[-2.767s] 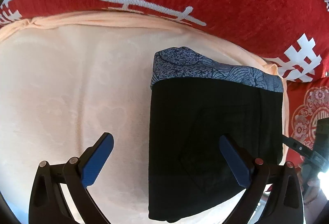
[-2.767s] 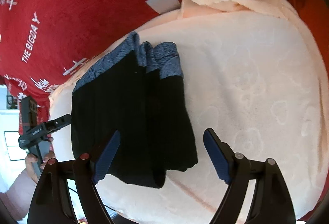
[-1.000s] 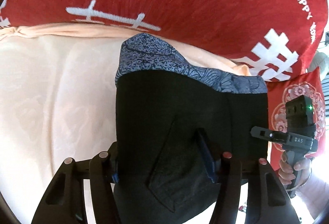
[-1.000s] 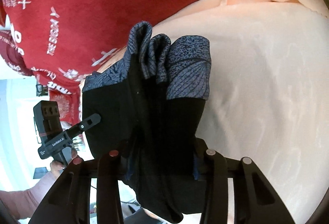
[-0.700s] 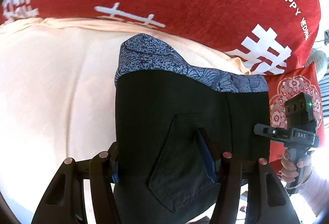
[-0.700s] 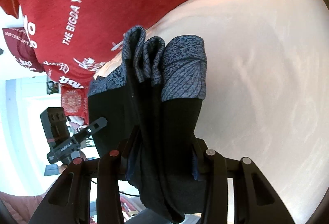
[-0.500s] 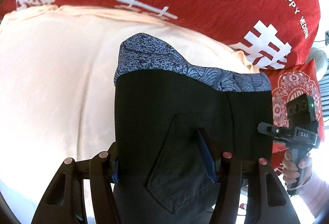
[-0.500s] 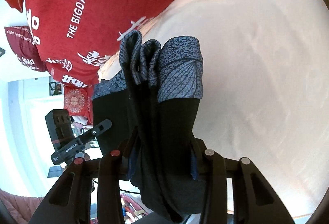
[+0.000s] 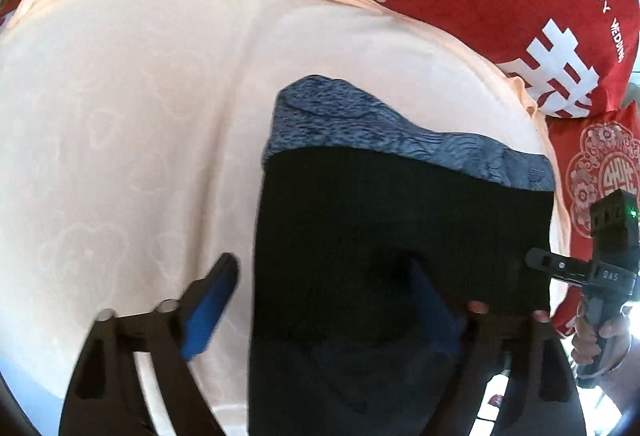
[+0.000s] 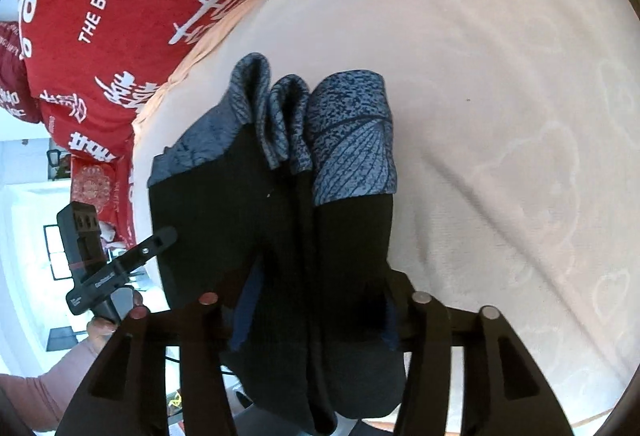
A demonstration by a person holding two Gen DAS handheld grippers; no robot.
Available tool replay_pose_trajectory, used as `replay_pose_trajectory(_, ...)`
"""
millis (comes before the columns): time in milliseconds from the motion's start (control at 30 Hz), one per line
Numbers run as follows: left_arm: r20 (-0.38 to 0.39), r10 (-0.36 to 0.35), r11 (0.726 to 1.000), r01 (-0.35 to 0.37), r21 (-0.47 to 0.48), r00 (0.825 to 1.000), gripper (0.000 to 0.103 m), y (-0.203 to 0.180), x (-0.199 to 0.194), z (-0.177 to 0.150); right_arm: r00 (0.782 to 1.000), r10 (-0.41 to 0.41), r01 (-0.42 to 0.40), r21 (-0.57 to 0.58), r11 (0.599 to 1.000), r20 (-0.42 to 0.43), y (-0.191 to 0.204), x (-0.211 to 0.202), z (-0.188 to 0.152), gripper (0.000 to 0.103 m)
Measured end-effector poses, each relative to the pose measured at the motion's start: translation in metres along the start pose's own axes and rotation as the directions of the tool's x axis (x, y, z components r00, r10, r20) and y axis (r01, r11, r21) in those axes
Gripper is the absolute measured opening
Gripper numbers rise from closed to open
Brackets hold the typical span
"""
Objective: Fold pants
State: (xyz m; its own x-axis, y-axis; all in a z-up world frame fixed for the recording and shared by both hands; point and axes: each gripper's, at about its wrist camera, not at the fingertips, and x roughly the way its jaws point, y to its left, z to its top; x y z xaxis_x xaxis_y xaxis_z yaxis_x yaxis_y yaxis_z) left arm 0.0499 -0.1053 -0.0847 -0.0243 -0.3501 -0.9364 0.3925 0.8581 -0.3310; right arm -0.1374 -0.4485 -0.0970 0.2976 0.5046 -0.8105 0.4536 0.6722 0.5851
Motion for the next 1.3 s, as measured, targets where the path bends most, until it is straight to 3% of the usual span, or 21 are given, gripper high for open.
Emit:
replay_pose_trajectory(233,-0.015,0.033,0.999,-0.033,0.008,0.999,0.102,0.0,0.001,0.001,0.996,-0.084,0.084,0.009,0.996,0.036,0.007,-0.012,-0.009,0.062)
replay_pose_trajectory(500,-0.006,0.177,0.98,-0.176,0.097,0.984,0.102,-0.018,-0.023,-0.01,0.972,-0.226,0.223,0.053,0.973,0.069,0.019,-0.037,-0.029,0.063)
replay_pose_trajectory(667,-0.019,0.194,0.974,-0.191,0.122,0.981,0.102,-0.029,-0.045,-0.028,0.946,-0.314,0.313,0.028,0.949,0.084,0.036,-0.054,-0.051,0.078)
replay_pose_trajectory(767,-0.002,0.202,0.971,-0.2,0.13,0.979,0.102,-0.04,-0.058,-0.037,0.941,-0.322,0.319,0.044,0.947,0.104,0.045,-0.063,-0.062,0.084)
replay_pose_trajectory(833,0.013,0.213,0.967,-0.212,0.138,0.977,0.102,-0.047,-0.066,-0.042,0.933,-0.338,0.333,0.057,0.941,0.122,0.051,-0.067,-0.069,0.097)
replay_pose_trajectory(900,0.025,0.226,0.962,-0.227,0.15,0.974,0.102,-0.055,-0.074,-0.047,0.922,-0.358,0.354,0.055,0.934,0.148,0.06,-0.072,-0.075,0.103)
replay_pose_trajectory(1133,0.048,0.289,0.946,-0.293,0.143,0.956,0.102,-0.069,-0.102,-0.053,0.878,-0.452,0.458,0.001,0.889,0.16,0.095,-0.082,-0.09,0.103)
replay_pose_trajectory(1300,0.062,0.329,0.934,-0.334,0.127,0.942,0.102,-0.077,-0.123,-0.056,0.874,-0.464,0.469,-0.004,0.883,0.146,0.118,-0.09,-0.101,0.103)
